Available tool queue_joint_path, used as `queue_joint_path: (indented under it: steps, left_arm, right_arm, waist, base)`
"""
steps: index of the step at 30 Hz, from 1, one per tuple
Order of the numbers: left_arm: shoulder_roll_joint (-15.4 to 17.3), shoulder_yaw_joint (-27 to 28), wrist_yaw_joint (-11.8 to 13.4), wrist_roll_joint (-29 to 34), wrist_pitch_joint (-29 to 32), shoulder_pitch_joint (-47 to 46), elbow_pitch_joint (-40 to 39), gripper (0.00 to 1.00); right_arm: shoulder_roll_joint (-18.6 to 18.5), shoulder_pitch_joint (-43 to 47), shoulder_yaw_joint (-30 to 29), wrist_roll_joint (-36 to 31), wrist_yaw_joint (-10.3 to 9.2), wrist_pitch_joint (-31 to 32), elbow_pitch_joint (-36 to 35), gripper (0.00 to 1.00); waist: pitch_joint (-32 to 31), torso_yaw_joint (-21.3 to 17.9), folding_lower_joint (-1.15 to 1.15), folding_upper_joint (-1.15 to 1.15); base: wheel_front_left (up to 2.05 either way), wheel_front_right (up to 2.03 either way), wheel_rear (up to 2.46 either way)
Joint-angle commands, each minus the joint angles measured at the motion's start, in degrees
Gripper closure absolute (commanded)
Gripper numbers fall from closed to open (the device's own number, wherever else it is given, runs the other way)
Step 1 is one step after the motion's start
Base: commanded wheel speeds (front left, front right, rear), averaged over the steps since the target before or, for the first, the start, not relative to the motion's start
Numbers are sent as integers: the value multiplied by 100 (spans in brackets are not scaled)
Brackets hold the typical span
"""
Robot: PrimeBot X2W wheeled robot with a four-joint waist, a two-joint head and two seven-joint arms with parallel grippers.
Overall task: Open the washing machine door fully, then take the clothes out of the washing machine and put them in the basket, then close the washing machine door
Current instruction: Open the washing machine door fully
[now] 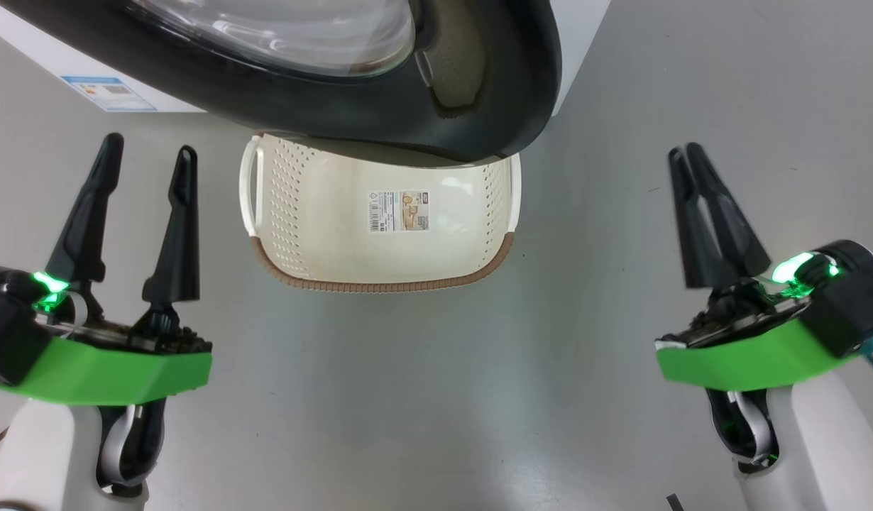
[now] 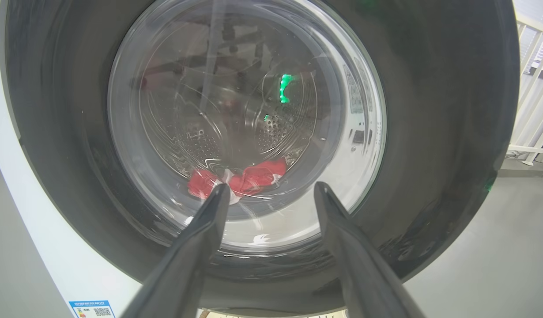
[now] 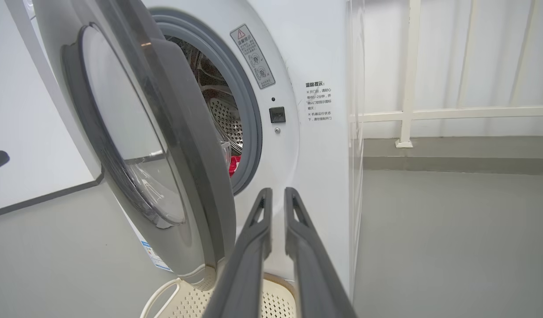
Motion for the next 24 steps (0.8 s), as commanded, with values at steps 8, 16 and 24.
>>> queue_joint_path:
  steps: [8, 16, 24]
  left_arm:
    - [162, 163, -32, 12, -27, 17, -125, 0]
    - [152, 126, -32, 1, -27, -5, -114, 0]
    - [161, 86, -32, -20, -27, -64, -97, 0]
  right_arm:
    - [41, -808, 114, 1982, 41, -30, 51, 100]
    - [-182, -1989, 865, 4813, 41, 460, 851, 100]
    - [-657, -3163, 955, 6946, 41, 2151, 1480, 100]
  waist:
    - [52, 41, 0, 0]
    - [106, 101, 0, 0]
    - [206, 225, 0, 0]
  base:
    - [0, 0, 0]
    - [0, 0, 0]
    - [0, 0, 0]
